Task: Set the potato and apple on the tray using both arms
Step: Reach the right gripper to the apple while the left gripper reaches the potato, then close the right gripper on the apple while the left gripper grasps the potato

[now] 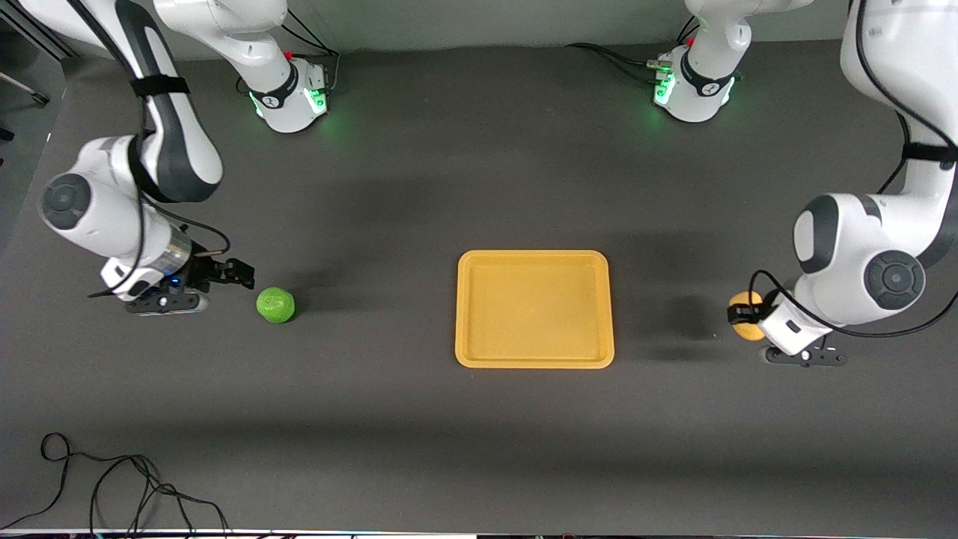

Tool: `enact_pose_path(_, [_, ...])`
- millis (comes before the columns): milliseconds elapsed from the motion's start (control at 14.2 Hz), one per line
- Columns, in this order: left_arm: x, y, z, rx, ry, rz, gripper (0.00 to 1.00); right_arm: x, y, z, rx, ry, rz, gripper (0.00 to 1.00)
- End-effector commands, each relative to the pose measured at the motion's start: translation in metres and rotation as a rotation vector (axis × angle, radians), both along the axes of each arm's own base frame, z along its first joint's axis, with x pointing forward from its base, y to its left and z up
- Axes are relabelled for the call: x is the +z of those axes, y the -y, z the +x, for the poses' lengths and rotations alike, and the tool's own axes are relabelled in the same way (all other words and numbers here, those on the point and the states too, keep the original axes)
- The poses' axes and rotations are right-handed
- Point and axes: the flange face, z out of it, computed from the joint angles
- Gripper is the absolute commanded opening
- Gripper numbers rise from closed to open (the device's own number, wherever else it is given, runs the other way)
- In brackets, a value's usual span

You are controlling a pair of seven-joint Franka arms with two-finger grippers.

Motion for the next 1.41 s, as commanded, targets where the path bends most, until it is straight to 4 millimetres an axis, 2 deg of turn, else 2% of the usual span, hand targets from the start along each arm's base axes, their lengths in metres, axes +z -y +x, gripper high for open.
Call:
enact_pose_path(0, [0.039,0.094,-0.009,0.035,0.0,0.051,0.41,-0.042,-0.009,0.0,0.011,0.007,0.007,1.0])
enact_pose_path(70, [0.042,0.125,-0.013,0.054,0.016,0.053,0.41,-0.056,-0.009,0.003,0.009,0.013,0.007,1.0])
enact_pose_path(141, [0.035,0.154,-0.017,0.051,0.019,0.054,0.41,-0.068,-0.009,0.004,0.006,0.007,0.007,1.0])
enact_pose_path(281, [0.005,0.204,-0.025,0.03,0.002,0.059,0.41,-0.09,-0.009,0.005,-0.009,0.007,0.005,1.0])
enact_pose_path(422, [-0.026,0.232,-0.025,0.046,0.033,0.038,0.41,-0.116,-0.008,0.002,-0.05,-0.025,0.003,1.0])
enact_pose_path(562, [-0.061,0.261,-0.031,0.05,0.048,0.026,0.41,-0.123,-0.01,0.002,-0.05,-0.032,0.003,1.0])
enact_pose_path(703, [-0.085,0.272,-0.034,0.057,0.054,0.018,0.42,-0.127,-0.01,0.003,-0.065,-0.037,0.003,0.99])
enact_pose_path(773, [-0.093,0.276,-0.036,0.057,0.053,0.019,0.44,-0.123,-0.011,0.007,-0.079,-0.028,0.003,0.94])
enact_pose_path(914, [-0.108,0.278,-0.037,0.055,0.054,0.017,0.48,-0.109,-0.014,0.017,-0.079,-0.006,0.007,0.64])
enact_pose_path(984, [-0.116,0.283,-0.041,0.041,0.05,0.026,0.49,-0.101,-0.022,0.022,-0.068,0.013,0.009,0.53])
enact_pose_path(1055, [-0.12,0.283,-0.041,0.042,0.044,0.029,0.49,-0.088,-0.03,0.027,-0.058,0.025,0.011,0.5])
enact_pose_path(1125, [-0.12,0.282,-0.041,0.039,0.045,0.03,0.55,-0.072,-0.035,0.031,-0.069,0.019,0.013,0.5])
enact_pose_path(1266, [-0.119,0.282,-0.041,0.027,0.054,0.04,1.0,-0.059,-0.045,0.032,-0.055,0.01,0.013,0.5])
enact_pose_path(1336, [-0.119,0.282,-0.041,0.02,0.058,0.047,1.0,-0.056,-0.051,0.031,-0.054,0.012,0.015,0.49])
